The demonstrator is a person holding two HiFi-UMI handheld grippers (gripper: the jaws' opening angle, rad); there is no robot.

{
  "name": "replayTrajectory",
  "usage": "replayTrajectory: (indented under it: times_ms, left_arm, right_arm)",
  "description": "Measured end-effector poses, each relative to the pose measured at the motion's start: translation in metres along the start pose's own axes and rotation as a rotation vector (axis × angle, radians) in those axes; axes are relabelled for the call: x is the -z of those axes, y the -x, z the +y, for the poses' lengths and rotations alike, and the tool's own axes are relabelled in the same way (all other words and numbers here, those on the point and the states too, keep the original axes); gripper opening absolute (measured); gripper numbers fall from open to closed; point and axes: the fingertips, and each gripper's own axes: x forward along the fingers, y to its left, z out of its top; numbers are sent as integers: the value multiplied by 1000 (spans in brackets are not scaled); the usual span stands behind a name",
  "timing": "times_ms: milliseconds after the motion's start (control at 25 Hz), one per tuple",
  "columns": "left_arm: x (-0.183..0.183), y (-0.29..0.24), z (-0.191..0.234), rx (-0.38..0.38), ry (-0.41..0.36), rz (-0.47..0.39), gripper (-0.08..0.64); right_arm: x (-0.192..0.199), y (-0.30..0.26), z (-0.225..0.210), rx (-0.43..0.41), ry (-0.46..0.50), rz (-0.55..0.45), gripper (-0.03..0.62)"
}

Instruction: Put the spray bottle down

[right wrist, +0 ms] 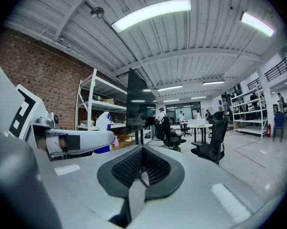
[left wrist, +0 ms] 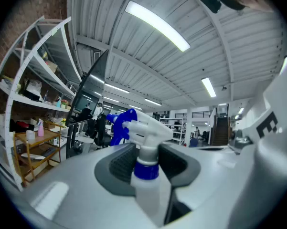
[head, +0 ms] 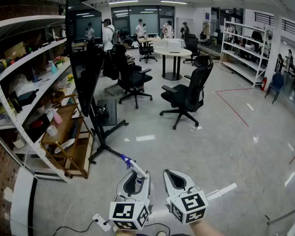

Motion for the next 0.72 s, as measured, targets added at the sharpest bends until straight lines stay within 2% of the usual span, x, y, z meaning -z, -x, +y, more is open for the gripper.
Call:
replayTrajectory:
  times_ms: [200,320,560,720]
  left_arm:
    - [-5,24,23,-25,34,1,139]
    - [-10,51,45,-68,46,-12,138]
    - [-28,149,106,-237,45,-61,139]
    - [-36,244,161,-412,33,-71,138]
  right_arm:
    - [-5,-5,30,-41,14,7,-2]
    - [-8,-13,66,-105,42,16,-2]
    - [-13,-23,185,-305,77,1,-2]
    - [-10,-20,294,-478,79,0,-2]
